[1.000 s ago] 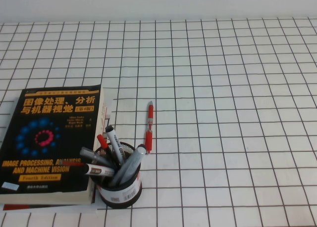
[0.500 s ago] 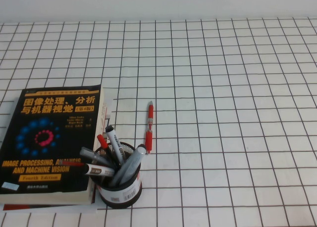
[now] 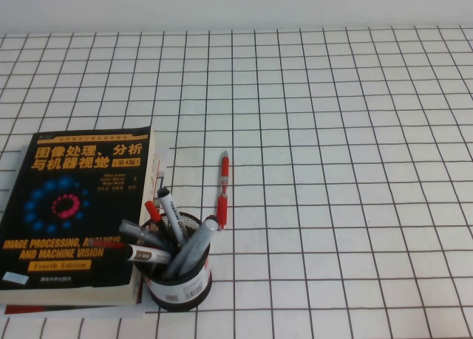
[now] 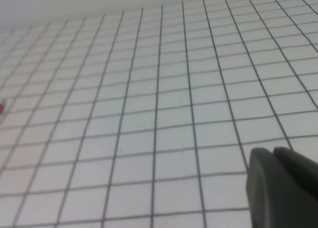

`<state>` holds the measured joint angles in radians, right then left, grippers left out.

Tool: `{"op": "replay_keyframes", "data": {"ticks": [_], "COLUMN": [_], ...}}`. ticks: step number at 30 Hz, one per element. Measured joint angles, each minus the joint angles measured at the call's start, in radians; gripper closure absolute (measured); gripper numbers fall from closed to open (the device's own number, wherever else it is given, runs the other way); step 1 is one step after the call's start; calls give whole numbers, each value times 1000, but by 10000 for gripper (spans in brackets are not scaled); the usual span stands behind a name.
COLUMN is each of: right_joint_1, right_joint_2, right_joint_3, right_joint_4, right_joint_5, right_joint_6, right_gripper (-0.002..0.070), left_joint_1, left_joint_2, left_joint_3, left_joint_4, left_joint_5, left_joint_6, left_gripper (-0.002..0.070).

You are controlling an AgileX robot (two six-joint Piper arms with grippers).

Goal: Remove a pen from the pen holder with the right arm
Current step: 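Take a marker out of the pen holder and lay it on the table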

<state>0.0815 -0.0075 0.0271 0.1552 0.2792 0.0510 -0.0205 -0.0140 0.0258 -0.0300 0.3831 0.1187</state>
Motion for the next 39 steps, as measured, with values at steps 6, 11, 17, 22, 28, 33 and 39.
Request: {"op": "replay_keyframes", "data": {"ticks": [6,11,17,22,28,33,39], "right_joint_1": [0,0,0,0,0,0,0], "right_joint_2": [0,0,0,28,250,470,676], "right_joint_3": [0,0,0,-67,-290,-457,-554], "right_joint_4": [225,337,384,422,354,271,267], "right_joint_5": [-156,-254,-288,-129,146,347,438], "right_joint_6": [0,0,0,0,0,-15,-103], "right_gripper": [692,692,692,692,693,692,692], "left_joint_1": [0,0,0,0,0,0,0], "left_joint_2": [0,0,0,0,0,0,0], "left_joint_3": [0,0,0,0,0,0,0], "left_joint_4": [0,0,0,0,0,0,0], "left_joint_5": [0,0,0,0,0,0,0], "left_joint_6": [0,0,0,0,0,0,0], "left_gripper": [679,679,679,679,679,679,679]}}
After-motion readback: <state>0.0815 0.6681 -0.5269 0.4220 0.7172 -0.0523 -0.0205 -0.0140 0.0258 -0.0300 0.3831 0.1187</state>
